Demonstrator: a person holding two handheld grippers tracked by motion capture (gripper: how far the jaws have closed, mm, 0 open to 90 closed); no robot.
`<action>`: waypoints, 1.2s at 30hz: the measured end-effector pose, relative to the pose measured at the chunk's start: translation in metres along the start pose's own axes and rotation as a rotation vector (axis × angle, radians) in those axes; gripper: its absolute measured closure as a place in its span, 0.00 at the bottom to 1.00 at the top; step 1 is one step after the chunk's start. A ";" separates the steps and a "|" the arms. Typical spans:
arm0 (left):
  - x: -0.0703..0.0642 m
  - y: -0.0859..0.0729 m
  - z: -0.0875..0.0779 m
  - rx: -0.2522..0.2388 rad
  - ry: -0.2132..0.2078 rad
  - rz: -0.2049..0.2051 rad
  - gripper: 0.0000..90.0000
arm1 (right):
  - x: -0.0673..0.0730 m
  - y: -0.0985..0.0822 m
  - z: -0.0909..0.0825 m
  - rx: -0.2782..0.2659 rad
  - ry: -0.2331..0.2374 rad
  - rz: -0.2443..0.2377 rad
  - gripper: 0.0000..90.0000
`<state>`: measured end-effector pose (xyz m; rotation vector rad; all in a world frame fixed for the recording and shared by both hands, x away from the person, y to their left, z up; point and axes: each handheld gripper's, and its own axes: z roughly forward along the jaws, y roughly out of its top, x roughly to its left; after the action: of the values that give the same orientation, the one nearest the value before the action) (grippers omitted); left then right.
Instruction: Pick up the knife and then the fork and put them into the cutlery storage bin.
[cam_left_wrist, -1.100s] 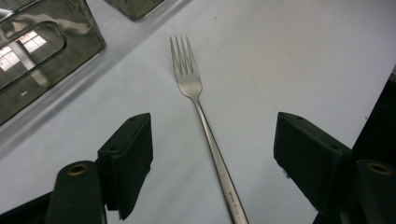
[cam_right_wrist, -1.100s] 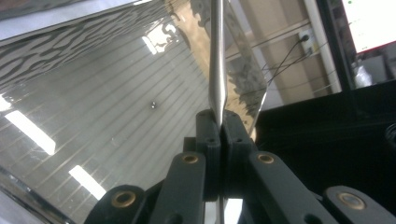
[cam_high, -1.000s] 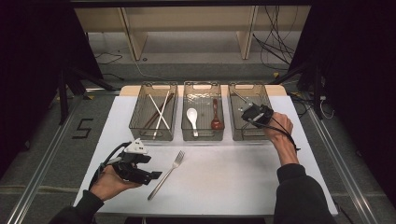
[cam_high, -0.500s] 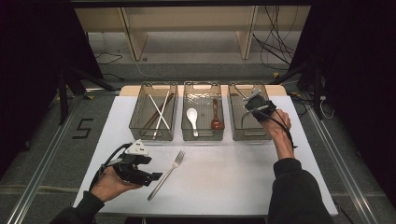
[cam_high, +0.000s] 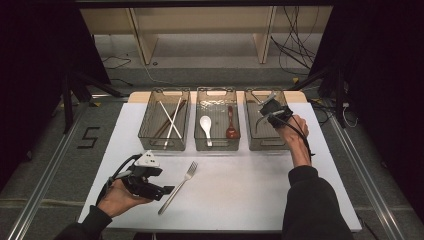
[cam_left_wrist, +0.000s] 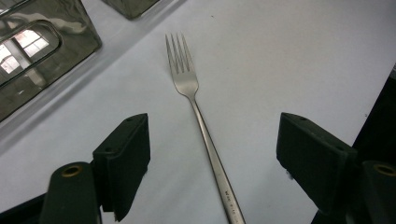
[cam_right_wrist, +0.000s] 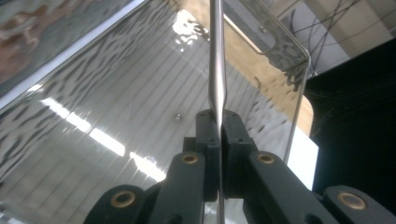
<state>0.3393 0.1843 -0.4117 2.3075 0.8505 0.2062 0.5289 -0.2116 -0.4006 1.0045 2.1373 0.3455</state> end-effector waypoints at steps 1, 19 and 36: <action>0.000 0.000 0.000 0.001 -0.001 0.000 0.28 | 0.000 0.001 0.002 0.009 -0.001 -0.009 0.98; 0.000 -0.001 0.002 0.013 0.001 -0.012 0.27 | -0.005 -0.002 -0.025 -0.097 0.037 0.035 0.51; 0.003 0.000 0.013 0.062 0.021 -0.063 0.24 | 0.010 -0.041 -0.106 -0.296 0.315 0.184 0.36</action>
<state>0.3460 0.1796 -0.4219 2.3351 0.9513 0.1789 0.4257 -0.2243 -0.3540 1.0258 2.1835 0.9356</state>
